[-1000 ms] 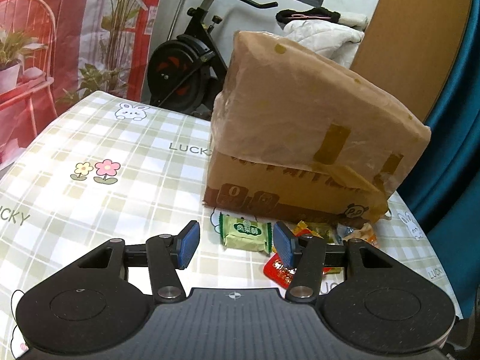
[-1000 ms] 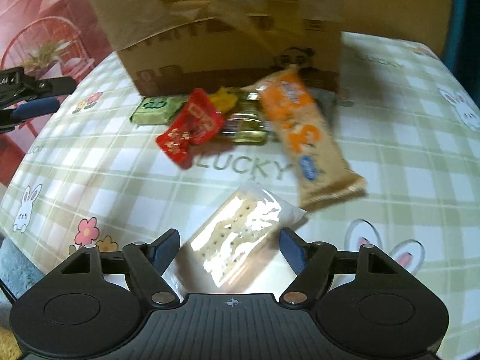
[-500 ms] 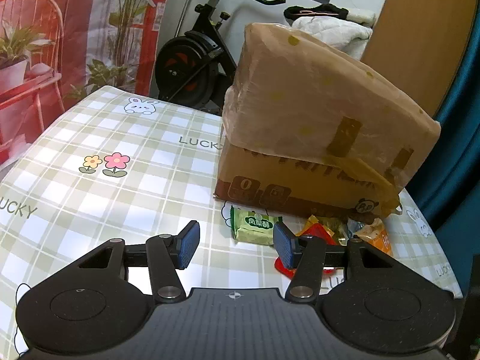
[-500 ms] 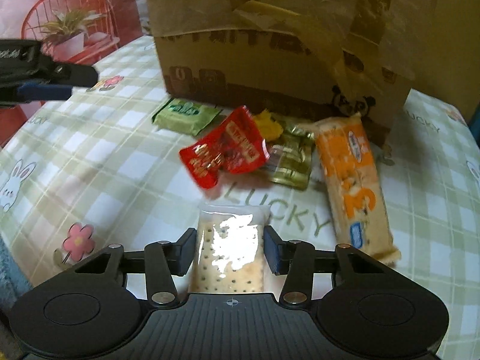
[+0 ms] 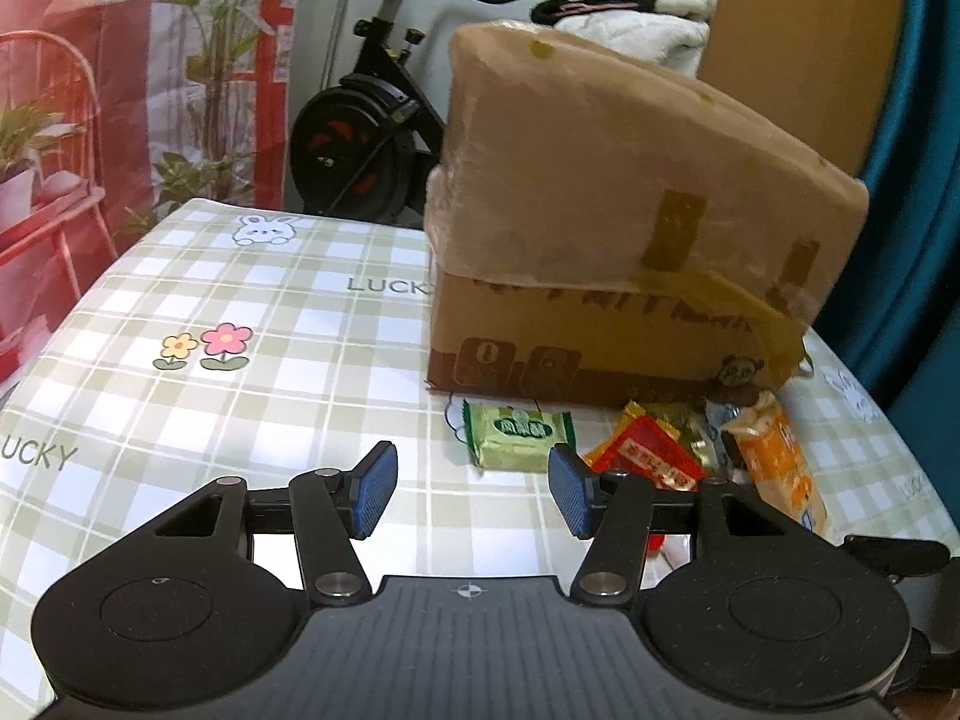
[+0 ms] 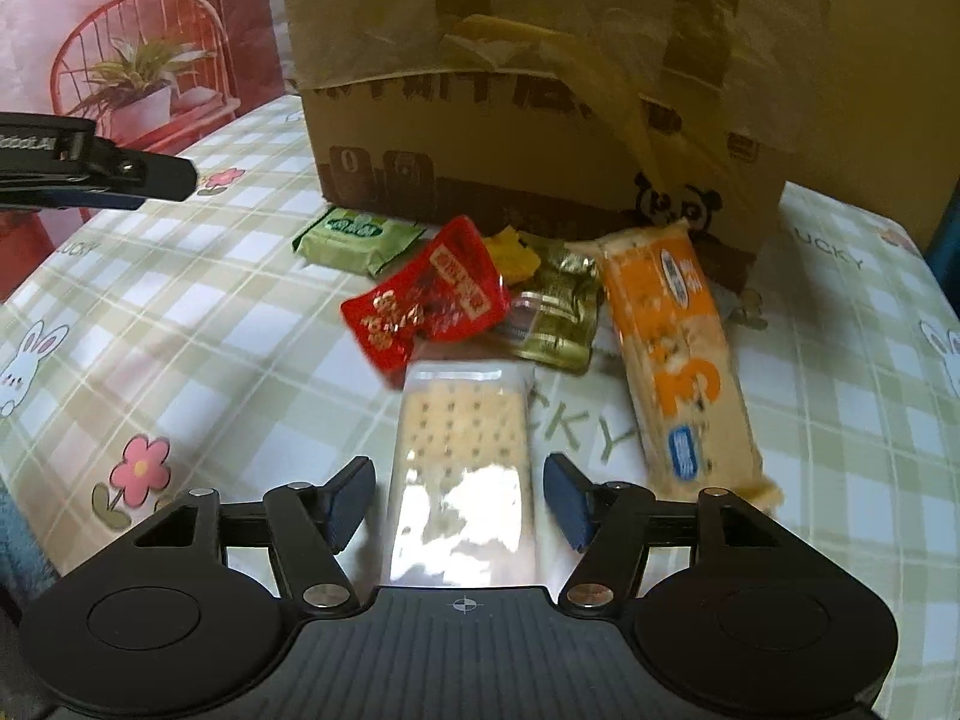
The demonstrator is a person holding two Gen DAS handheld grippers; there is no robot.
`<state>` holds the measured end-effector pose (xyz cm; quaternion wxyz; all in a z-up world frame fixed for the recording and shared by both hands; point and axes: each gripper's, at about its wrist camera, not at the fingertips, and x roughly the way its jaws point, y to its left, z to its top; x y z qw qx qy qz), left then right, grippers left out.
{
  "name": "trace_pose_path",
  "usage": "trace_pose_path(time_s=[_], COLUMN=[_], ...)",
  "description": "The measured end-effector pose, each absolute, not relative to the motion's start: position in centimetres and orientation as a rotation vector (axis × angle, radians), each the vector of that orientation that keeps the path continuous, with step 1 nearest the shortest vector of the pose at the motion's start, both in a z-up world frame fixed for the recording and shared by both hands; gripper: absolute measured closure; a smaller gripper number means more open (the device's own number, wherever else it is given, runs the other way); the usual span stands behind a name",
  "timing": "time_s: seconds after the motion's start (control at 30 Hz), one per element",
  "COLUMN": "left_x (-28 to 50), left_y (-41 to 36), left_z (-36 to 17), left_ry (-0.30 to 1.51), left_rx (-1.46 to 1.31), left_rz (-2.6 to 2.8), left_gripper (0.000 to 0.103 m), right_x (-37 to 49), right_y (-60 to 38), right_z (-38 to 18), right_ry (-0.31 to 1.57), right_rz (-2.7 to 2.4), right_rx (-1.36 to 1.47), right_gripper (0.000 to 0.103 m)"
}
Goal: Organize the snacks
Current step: 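Grasp the white cracker pack with the right tool, then grasp a red packet with the left tool while the right tool holds the cracker pack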
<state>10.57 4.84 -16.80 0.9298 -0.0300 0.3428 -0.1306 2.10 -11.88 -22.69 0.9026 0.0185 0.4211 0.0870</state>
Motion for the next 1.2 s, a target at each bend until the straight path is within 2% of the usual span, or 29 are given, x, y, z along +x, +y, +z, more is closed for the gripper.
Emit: trace_pose_path(time_s=[0.1, 0.2, 0.33, 0.8, 1.2], left_x=[10.6, 10.7, 11.5, 14.2, 16.4], left_y=[4.4, 3.8, 2.4, -3.6, -4.7], left_z=[-17.1, -17.3, -17.2, -21.7, -24.0], left_ry=[0.707, 0.703, 0.695, 0.757, 0.809], left_rx=[-0.051, -0.026, 0.027, 0.244, 0.234], left_rz=[-0.29, -0.321, -0.404, -0.615, -0.673], left_gripper=[0.045, 0.044, 0.031, 0.029, 0.018], right_x=[1.4, 1.5, 2.1, 1.6, 1.2], right_y=[-11.8, -12.4, -13.8, -15.4, -15.4], right_z=[-22.8, -22.9, -23.3, -24.6, -24.6], right_ry=[0.837, 0.814, 0.781, 0.669, 0.665], right_rz=[0.181, 0.189, 0.167, 0.154, 0.157], right_rx=[0.009, 0.015, 0.024, 0.058, 0.069], right_gripper=[0.06, 0.06, 0.06, 0.06, 0.059])
